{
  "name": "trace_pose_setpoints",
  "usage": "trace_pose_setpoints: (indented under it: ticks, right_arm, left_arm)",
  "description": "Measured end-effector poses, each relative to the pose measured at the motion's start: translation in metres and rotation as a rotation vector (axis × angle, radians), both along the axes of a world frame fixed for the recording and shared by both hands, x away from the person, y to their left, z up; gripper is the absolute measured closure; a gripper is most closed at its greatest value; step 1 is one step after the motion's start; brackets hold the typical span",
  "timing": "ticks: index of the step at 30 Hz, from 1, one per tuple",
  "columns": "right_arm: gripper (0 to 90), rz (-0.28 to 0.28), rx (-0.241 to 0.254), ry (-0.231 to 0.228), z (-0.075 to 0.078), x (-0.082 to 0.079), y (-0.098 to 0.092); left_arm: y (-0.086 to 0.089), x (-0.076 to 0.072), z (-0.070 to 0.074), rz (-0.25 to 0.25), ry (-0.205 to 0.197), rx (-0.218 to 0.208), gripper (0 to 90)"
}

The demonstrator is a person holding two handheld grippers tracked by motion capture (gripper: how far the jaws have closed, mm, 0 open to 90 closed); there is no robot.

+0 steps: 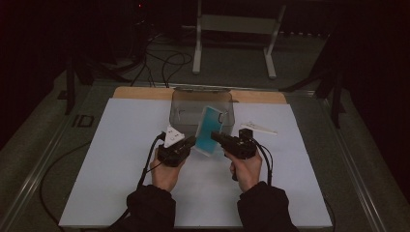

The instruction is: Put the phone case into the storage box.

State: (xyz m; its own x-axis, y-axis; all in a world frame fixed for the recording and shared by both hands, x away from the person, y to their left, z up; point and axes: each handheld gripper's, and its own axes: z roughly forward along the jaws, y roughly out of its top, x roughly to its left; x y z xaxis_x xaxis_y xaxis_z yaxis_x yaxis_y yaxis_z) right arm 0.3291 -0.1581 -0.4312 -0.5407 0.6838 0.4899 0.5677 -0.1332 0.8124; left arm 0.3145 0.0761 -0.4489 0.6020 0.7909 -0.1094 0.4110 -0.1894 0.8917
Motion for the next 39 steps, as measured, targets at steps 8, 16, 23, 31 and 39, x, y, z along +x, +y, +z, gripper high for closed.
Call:
trace_pose_setpoints:
  ticks: [8, 16, 23, 31, 39]
  right_arm:
    - [81.9, -0.011, 0.003, 0.014, 0.001, -0.001, 0.000]
    - [81.9, -0.010, -0.003, 0.015, 0.001, -0.001, 0.000]
    - [81.8, -0.014, -0.008, 0.017, 0.002, -0.001, -0.002]
    - [81.8, -0.014, -0.012, 0.016, 0.002, -0.002, -0.001]
    - [81.8, -0.013, -0.020, 0.021, 0.002, -0.001, -0.002]
  left_arm:
    - [0.000, -0.001, 0.000, -0.022, -0.006, 0.015, 86.4]
    - [0.000, -0.001, 0.001, -0.028, -0.015, 0.031, 62.5]
    - [0.004, 0.002, 0.004, 0.013, -0.026, 0.029, 29.2]
    - [0.015, 0.003, 0.010, 0.015, -0.044, 0.037, 1.1]
    - [0.030, 0.001, 0.017, 0.025, -0.076, 0.025, 0.3]
